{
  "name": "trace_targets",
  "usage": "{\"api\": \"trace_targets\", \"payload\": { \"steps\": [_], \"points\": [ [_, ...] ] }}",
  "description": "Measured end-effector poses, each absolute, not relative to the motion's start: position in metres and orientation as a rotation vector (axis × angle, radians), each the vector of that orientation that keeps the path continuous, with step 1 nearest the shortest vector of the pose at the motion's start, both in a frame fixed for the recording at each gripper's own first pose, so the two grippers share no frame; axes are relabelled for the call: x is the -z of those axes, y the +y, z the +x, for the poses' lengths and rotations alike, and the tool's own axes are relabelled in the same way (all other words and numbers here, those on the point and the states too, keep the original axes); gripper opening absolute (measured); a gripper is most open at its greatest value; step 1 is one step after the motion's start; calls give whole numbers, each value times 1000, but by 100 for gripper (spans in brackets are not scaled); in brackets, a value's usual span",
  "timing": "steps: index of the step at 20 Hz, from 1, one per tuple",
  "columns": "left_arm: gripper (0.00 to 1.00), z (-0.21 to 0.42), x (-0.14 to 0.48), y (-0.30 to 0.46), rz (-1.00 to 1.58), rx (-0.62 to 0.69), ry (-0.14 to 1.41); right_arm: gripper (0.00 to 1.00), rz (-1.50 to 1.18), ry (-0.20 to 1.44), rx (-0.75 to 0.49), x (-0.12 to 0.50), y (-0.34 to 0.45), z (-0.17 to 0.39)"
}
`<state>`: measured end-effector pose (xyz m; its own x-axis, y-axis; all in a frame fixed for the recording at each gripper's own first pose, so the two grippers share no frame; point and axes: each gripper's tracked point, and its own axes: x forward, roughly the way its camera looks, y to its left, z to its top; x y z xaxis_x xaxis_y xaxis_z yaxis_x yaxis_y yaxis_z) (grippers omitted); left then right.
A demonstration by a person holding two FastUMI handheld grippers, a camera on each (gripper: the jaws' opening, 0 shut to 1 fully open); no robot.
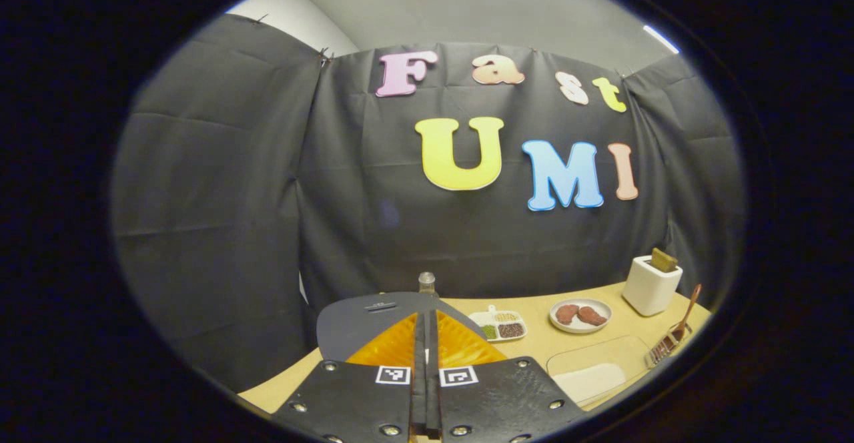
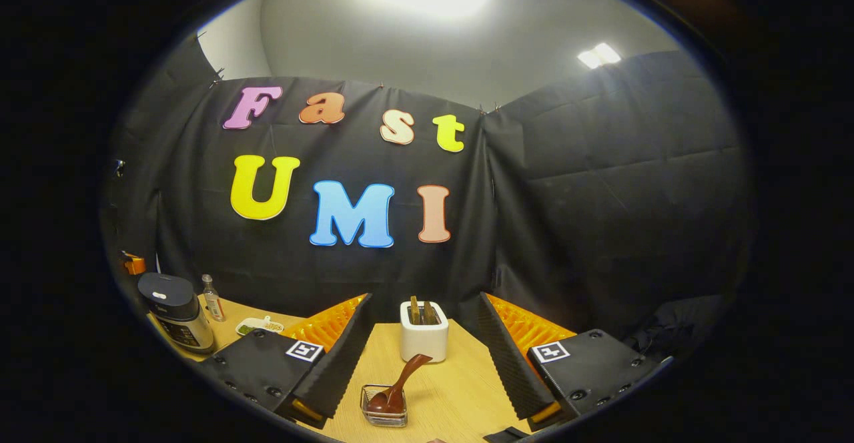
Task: Close the left gripper, press the button to open the rice cooker; take a wooden spoon from the chopstick holder with the right hand, scoop a spoonful of rice and pour it into the rice cooker, then put the wooden spoon back into the chopstick holder.
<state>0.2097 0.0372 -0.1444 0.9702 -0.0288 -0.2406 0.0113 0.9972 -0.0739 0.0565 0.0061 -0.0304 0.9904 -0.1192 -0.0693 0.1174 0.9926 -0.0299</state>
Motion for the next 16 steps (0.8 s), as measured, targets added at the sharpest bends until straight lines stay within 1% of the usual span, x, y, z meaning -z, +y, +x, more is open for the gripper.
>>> {"api": "trace_targets", "payload": {
  "steps": [5,11,12,13,16],
  "points": [
    [0,228,191,38,-86,33,314,98,-54,82,130,31,19,62],
    [1,228,234,36,-102,43,395,98,-70,82,123,30,31,67],
    [0,225,242,35,-101,43,416,98,-75,79,122,29,32,68],
    [2,226,239,34,-87,46,385,98,-80,80,120,29,33,68],
    [2,227,243,34,-91,47,412,98,-81,81,108,29,35,70]
  ]
}}
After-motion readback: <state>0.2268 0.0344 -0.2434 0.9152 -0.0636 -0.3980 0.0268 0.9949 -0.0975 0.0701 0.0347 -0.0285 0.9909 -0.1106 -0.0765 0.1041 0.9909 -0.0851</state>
